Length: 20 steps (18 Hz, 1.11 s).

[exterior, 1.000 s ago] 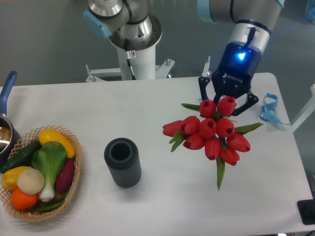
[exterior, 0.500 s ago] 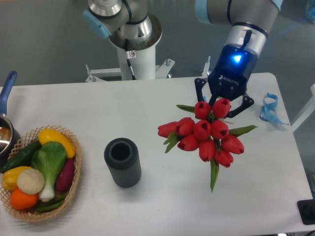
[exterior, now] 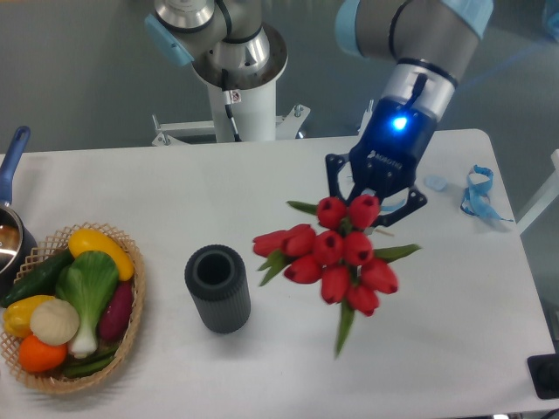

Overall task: Insert the flowers into the vase
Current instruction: 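Raise the bouquet and carry its stems over the vase opening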

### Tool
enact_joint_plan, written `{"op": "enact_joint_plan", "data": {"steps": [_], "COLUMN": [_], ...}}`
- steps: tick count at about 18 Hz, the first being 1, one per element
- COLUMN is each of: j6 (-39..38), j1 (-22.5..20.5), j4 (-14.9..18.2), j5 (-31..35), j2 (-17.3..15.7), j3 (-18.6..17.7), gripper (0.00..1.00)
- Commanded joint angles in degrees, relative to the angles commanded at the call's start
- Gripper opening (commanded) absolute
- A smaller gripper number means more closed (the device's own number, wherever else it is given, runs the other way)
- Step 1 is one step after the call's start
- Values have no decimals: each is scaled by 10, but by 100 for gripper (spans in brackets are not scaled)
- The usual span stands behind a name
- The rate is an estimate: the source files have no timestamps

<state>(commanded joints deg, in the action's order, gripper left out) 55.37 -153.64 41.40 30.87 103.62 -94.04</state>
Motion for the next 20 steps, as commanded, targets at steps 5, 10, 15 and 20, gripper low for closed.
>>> {"op": "enact_joint_plan", "data": {"steps": [5,10,15,20], "j6": [57,117,120,120], "j1": [-1,4,20,32], "j4": [0,0,1,1], "j5": [-158,-269,-301,-301], "j2": [6,2,-19,-23], "j3": [-26,-65,-91,-112], "gripper": [15,15,15,15]}}
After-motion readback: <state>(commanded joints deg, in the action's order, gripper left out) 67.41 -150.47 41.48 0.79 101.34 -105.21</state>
